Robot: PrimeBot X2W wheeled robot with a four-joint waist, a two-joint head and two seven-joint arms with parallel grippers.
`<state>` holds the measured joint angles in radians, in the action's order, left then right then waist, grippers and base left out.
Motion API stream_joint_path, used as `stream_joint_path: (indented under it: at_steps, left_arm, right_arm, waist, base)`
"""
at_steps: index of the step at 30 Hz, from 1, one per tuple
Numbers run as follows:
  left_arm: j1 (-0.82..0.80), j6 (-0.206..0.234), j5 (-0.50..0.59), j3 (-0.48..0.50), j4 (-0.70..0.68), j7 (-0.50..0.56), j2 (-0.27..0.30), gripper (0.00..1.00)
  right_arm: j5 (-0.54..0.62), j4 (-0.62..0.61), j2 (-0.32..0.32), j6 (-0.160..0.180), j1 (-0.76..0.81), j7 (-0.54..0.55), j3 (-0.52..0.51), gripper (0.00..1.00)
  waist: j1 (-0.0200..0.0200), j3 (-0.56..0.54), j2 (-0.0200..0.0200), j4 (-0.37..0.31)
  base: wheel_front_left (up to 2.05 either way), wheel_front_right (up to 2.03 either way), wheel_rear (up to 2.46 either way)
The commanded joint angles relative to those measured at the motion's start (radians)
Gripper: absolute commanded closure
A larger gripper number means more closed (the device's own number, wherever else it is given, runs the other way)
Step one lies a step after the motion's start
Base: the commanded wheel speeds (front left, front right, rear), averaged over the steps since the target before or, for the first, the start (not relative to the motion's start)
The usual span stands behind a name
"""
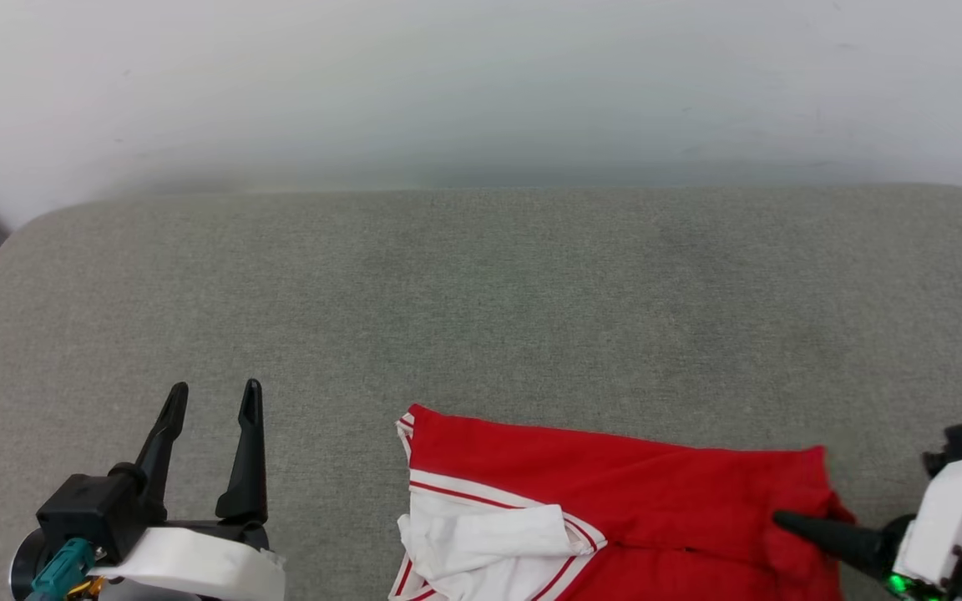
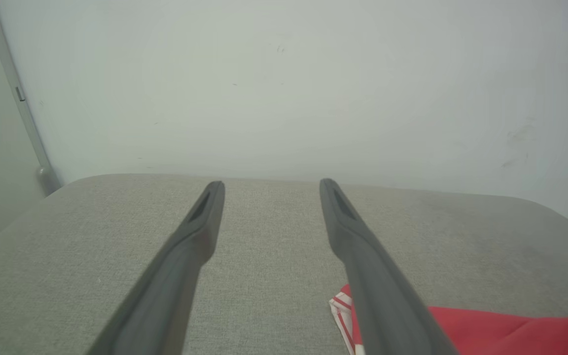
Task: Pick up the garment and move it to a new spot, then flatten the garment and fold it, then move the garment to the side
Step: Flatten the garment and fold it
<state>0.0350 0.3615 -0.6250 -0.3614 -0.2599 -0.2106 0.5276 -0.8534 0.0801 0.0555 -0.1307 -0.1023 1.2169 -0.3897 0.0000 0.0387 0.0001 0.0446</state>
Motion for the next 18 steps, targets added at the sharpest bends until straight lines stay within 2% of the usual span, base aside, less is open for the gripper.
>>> stream_joint_path:
  at_steps: [1,4,10,18]
  left_arm:
    - [-0.011,-0.001,0.001,-0.004,0.000,0.001,-0.003,0.00]
    - [-0.025,-0.002,-0.006,-0.006,0.001,0.002,-0.014,0.00]
    - [-0.067,-0.027,-0.005,-0.037,0.017,0.000,-0.043,0.00]
    - [-0.113,-0.055,-0.013,-0.048,0.054,-0.013,-0.068,0.00]
  right_arm:
    - [-0.067,0.032,-0.008,0.000,0.001,0.001,0.034,1.00]
    - [-0.200,0.101,-0.005,0.000,-0.015,-0.057,0.132,1.00]
    - [-0.355,0.225,-0.006,0.000,-0.063,-0.223,0.384,1.00]
    - [-0.480,0.312,-0.006,0.000,-0.171,-0.379,0.639,1.00]
  waist:
    - [0.0000,0.004,-0.0001,0.011]
    - [0.0000,0.016,-0.0001,0.026]
    - [0.0000,0.051,-0.0001,0.071]
    - [0.0000,0.092,-0.0001,0.121]
  base:
    - [0.00,0.00,0.00]
    - [0.00,0.00,0.00]
    - [0.00,0.00,0.00]
    - [0.00,0.00,0.00]
